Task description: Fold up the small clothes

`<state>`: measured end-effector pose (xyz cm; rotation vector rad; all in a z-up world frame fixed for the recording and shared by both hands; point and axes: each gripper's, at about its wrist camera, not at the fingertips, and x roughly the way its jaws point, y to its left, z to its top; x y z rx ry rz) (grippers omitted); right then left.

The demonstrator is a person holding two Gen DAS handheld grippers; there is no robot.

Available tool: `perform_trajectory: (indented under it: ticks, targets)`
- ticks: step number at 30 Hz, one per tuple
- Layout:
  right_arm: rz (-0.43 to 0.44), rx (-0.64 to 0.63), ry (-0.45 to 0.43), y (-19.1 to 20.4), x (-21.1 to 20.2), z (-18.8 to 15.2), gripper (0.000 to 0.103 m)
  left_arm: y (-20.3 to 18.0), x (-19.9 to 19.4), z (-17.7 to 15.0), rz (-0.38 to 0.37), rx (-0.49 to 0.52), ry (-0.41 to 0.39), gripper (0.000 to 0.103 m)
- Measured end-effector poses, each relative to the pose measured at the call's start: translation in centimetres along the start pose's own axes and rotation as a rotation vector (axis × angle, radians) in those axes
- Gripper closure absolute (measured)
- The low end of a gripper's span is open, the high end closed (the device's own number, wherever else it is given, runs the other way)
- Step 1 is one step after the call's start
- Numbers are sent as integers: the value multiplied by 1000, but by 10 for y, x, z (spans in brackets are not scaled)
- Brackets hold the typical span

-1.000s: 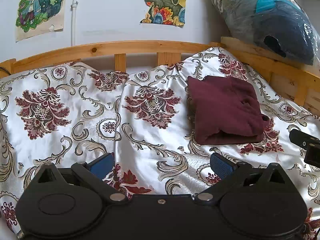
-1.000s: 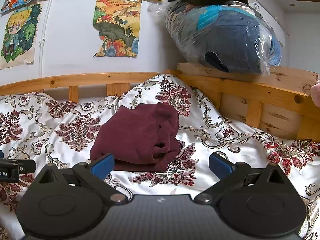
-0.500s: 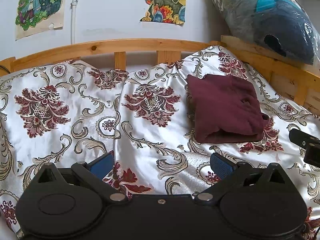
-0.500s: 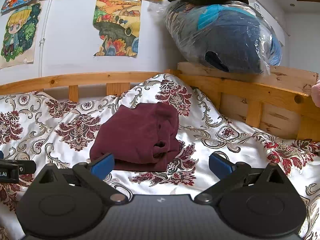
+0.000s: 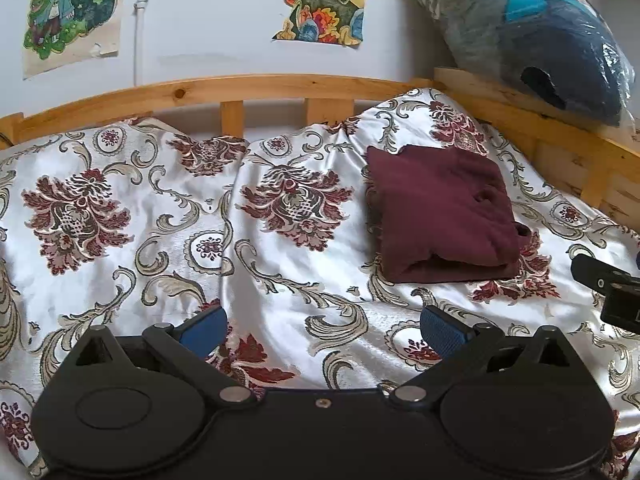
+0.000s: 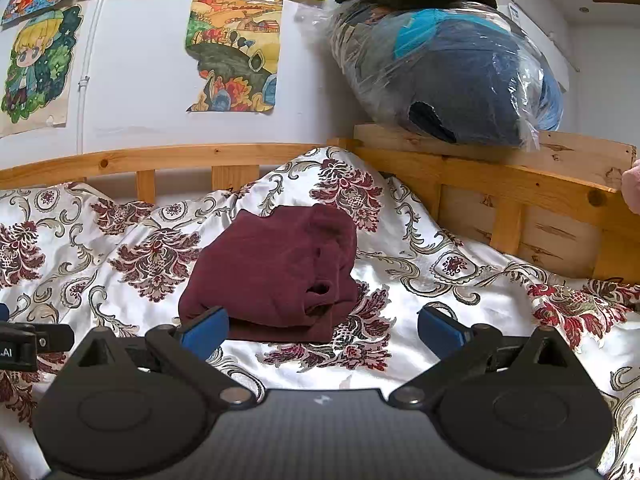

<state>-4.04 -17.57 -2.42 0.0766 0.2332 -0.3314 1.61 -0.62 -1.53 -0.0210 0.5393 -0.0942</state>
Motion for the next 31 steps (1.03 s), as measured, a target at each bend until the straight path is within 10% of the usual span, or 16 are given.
perform_trajectory:
  ticks: [31]
  targets:
    - [-4,-14,18,1,3,1,0,1,3,1,-15,12,46,1]
